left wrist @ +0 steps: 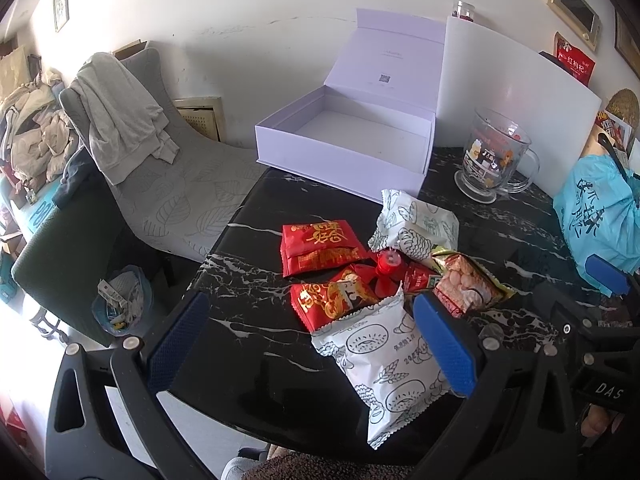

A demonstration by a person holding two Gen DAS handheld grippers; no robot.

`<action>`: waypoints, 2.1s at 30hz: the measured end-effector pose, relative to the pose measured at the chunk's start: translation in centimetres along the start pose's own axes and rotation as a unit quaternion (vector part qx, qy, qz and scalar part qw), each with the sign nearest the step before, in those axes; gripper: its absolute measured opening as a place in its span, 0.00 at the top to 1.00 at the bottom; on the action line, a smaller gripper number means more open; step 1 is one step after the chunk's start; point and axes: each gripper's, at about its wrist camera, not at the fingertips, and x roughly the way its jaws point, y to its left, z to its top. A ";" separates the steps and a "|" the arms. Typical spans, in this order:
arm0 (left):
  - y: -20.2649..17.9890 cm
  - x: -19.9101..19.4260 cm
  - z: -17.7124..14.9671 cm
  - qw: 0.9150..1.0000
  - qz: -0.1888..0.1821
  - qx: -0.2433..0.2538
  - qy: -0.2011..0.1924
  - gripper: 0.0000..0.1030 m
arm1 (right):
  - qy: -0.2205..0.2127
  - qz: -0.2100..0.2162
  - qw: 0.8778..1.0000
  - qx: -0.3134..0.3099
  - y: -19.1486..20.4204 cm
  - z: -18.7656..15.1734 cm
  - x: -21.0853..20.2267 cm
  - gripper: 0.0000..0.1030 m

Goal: Organize objects
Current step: 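Move the left gripper toward the white printed pastry bag, then grasp the white printed pastry bag with the left gripper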

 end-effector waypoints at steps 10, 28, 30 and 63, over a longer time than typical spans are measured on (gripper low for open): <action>0.0 -0.2 -0.3 1.000 0.000 -0.004 0.001 0.00 | -0.001 0.001 1.000 0.001 -0.1 -0.2 -0.2 0.00; -0.5 -1.0 -2.0 1.000 -0.006 -0.006 0.005 0.00 | 0.002 0.002 1.000 0.009 -0.2 -1.9 -1.2 0.00; -0.5 -1.1 -2.2 1.000 -0.009 -0.005 0.008 0.00 | 0.004 0.001 1.000 0.011 -0.3 -2.3 -1.3 0.00; -3.0 1.1 -7.5 0.997 -0.044 0.028 0.052 0.02 | 0.069 0.046 0.996 0.015 -0.9 -9.0 0.9 0.00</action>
